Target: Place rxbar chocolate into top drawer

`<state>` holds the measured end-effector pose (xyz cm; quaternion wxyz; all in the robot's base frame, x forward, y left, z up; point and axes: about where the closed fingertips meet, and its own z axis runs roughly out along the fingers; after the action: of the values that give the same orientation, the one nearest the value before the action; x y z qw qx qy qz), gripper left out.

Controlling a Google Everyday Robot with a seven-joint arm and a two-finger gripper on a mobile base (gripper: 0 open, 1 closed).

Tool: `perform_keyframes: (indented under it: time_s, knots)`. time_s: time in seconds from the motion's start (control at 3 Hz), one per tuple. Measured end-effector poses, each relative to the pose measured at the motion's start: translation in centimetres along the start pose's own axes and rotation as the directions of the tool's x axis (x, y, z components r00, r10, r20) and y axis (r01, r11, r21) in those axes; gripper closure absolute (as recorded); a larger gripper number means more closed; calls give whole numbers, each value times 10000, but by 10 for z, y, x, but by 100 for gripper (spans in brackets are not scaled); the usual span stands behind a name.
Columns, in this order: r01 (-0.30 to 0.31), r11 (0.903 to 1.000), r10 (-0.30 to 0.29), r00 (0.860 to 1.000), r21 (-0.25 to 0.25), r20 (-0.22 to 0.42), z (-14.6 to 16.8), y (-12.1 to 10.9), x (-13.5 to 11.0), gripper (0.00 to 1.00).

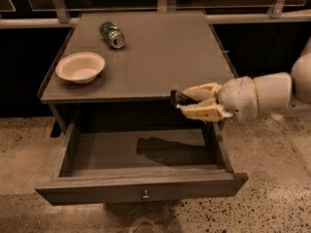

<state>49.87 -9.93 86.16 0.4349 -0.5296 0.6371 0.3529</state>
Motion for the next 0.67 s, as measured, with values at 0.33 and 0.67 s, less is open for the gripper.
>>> perform_keyframes:
  time_s: [0.33, 0.67]
  knots:
    - [-843, 9943, 858, 9961, 656, -197, 4, 16, 53, 100]
    - [-1584, 9801, 1645, 9855, 1197, -424, 6, 22, 96, 100]
